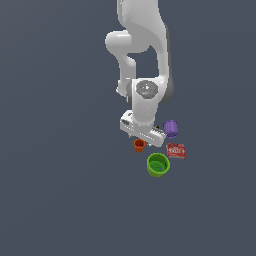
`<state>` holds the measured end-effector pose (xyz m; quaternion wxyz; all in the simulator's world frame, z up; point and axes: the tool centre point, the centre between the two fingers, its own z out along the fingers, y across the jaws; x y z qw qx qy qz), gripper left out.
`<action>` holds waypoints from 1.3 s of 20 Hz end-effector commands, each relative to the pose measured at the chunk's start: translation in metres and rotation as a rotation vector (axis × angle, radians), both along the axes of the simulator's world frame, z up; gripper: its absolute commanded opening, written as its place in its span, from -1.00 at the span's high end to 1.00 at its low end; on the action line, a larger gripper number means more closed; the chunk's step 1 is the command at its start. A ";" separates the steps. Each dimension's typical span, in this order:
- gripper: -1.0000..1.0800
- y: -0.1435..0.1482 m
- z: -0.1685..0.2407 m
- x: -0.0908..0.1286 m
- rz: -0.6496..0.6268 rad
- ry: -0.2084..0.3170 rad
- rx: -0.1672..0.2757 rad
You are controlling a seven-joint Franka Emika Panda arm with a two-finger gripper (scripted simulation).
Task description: Pick up a designated object from a clutter of objects.
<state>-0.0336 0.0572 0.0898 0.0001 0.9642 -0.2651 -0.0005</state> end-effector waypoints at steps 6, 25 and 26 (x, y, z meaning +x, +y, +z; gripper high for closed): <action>-0.92 0.000 -0.006 -0.001 -0.002 0.000 0.000; 1.00 0.000 -0.052 -0.001 -0.006 -0.001 0.000; 1.00 0.000 -0.052 -0.001 -0.006 -0.001 0.000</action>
